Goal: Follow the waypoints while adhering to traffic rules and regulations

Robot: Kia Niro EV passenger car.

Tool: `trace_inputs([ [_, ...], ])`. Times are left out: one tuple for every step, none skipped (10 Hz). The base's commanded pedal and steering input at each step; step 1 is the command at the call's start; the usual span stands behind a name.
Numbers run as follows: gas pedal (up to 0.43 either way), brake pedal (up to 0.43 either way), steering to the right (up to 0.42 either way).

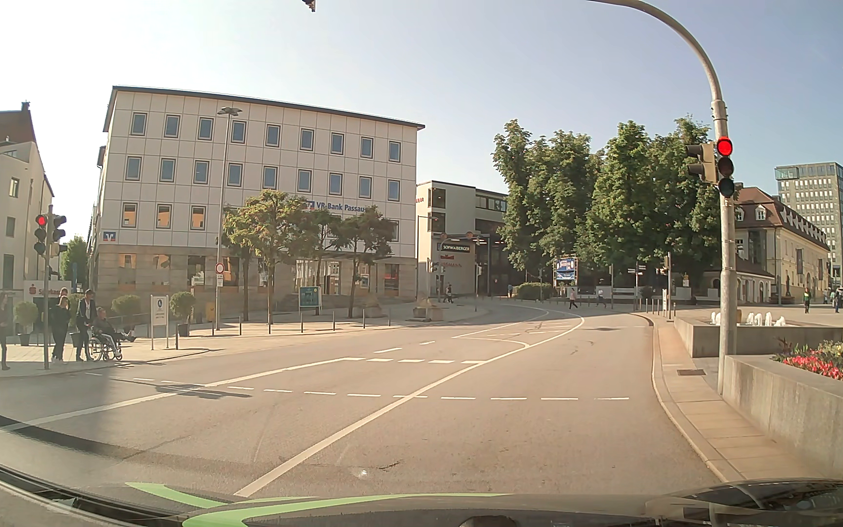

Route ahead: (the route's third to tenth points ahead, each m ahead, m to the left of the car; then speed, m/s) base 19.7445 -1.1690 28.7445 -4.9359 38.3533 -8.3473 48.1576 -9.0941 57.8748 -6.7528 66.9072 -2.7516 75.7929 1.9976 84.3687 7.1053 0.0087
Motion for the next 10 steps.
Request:
trace_inputs([
  [0.000, 0.256, 0.141],
  [0.000, 0.262, 0.141],
  [0.000, 0.262, 0.141],
  [0.000, 0.262, 0.141],
  [0.000, 0.262, 0.141],
  [0.000, 0.262, 0.141],
  [0.000, 0.262, 0.141],
  [0.000, 0.262, 0.141],
  [0.000, 0.262, 0.141],
  [0.000, 0.262, 0.141],
])
